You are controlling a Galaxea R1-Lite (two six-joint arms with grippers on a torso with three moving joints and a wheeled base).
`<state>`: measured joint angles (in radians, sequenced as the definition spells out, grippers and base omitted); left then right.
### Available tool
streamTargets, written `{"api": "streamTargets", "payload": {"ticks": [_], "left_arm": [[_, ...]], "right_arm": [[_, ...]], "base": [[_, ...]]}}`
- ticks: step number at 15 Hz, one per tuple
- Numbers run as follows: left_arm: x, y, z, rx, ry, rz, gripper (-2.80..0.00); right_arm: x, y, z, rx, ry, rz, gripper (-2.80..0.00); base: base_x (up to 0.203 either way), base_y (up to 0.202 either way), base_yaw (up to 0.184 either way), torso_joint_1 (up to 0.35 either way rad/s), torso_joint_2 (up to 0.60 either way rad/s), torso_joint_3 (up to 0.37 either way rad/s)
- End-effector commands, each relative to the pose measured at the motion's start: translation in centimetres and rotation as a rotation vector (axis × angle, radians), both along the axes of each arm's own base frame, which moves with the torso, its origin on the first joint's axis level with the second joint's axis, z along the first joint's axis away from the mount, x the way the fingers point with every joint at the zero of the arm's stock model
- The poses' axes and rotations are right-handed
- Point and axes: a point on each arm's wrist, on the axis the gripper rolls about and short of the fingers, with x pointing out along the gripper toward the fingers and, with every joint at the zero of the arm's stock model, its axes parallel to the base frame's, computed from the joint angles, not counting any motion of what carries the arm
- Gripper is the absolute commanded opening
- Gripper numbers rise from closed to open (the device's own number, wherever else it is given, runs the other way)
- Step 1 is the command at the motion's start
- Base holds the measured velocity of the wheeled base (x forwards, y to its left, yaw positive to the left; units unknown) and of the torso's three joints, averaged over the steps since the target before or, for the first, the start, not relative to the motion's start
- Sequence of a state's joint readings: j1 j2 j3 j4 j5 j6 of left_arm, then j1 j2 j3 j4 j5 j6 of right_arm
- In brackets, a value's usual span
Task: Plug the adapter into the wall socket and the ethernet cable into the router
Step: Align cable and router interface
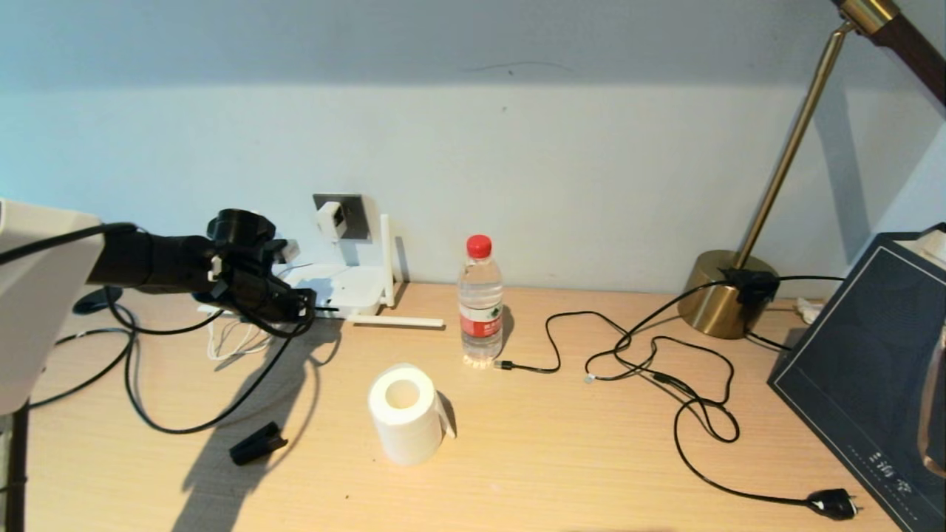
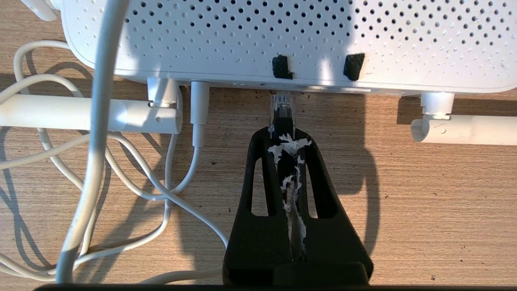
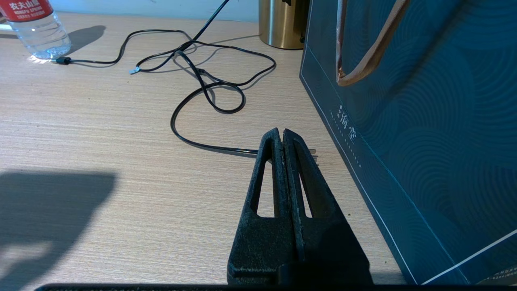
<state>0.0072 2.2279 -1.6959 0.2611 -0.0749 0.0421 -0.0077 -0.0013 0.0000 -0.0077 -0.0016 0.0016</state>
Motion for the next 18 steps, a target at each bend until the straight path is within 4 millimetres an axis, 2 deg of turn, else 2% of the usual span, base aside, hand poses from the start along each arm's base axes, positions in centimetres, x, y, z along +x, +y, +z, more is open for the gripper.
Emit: {"api": "streamTargets", "payload": {"ticks": [1,4,18], "left_arm": [[0.05,0.02,0.19,0.0,-0.006,0.0,-2.8],[0.39,-0.05,0.61,-0.001,-0.026,-0.003,-2.8],[0.92,-0.05,0.17,-0.002,-0.026,-0.002,-2.8]], "right_arm": [[0.01,0.0,0.0,0.0,0.001,0.0,-2.8],[0.01,0.0,0.01,0.0,0.0,-0.001,-2.8],[0.01,0.0,0.02,0.0,0.0,0.0,-2.8]], "base": [[0.0,0.0,0.0,0.0,0.0,0.0],[0.0,0.0,0.0,0.0,0.0,0.0],[0.0,0.0,0.0,0.0,0.0,0.0]]}}
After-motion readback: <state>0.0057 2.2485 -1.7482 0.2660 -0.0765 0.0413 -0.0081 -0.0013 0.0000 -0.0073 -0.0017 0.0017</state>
